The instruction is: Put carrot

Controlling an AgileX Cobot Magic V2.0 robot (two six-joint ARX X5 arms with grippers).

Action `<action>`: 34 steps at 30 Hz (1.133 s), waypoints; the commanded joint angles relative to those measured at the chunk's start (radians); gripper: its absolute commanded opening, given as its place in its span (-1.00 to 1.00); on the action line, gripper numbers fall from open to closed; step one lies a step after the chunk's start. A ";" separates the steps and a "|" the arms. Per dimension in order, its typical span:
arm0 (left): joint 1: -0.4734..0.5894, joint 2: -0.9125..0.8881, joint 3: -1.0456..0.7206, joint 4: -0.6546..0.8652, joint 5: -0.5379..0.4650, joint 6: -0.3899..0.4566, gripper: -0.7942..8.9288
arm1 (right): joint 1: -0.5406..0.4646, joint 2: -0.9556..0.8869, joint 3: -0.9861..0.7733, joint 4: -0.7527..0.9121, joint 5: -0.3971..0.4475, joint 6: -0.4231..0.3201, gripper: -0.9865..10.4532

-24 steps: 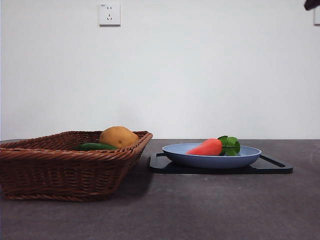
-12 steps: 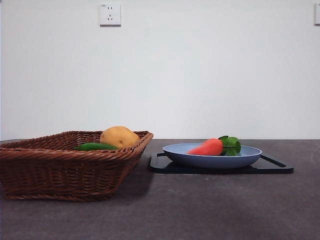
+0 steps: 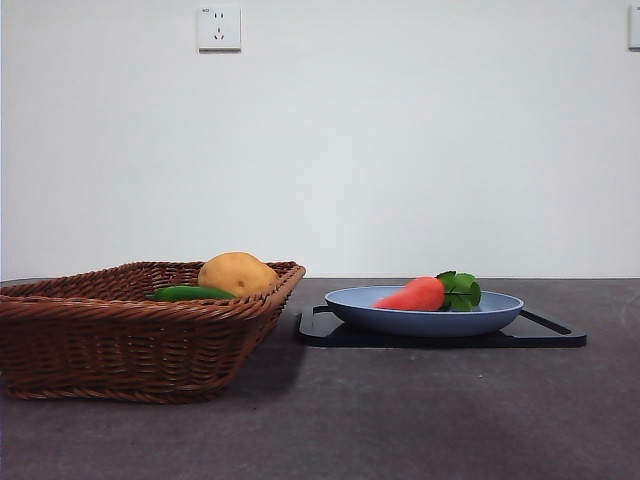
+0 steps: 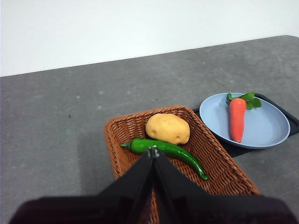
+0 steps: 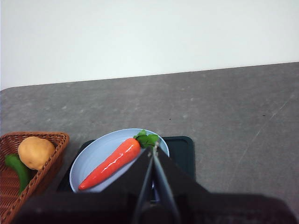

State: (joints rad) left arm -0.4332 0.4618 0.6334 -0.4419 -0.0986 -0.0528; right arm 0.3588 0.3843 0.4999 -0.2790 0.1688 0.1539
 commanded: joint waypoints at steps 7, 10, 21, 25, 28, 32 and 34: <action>0.005 -0.041 0.007 -0.002 -0.005 0.000 -0.82 | 0.004 0.002 0.003 0.010 0.006 0.014 -0.82; 0.046 -0.127 0.007 -0.016 0.000 0.057 -0.82 | 0.004 0.002 0.003 0.010 0.008 0.014 -0.82; 0.375 -0.335 -0.126 0.000 0.003 0.082 -0.82 | 0.004 0.002 0.003 0.010 0.024 0.014 -0.82; 0.441 -0.359 -0.257 0.063 0.075 0.079 -0.82 | 0.004 0.002 0.003 0.010 0.024 0.014 -0.82; 0.472 -0.364 -0.364 0.140 0.110 0.079 -0.82 | 0.004 0.002 0.003 0.010 0.024 0.014 -0.82; 0.481 -0.378 -0.488 0.235 0.127 0.076 -0.82 | 0.004 0.002 0.003 0.010 0.024 0.013 -0.82; 0.481 -0.399 -0.533 0.264 0.127 0.073 -0.82 | 0.004 0.002 0.003 0.010 0.024 0.014 -0.82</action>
State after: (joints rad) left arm 0.0448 0.0742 0.1051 -0.2028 0.0223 0.0158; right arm 0.3588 0.3843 0.4999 -0.2794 0.1871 0.1608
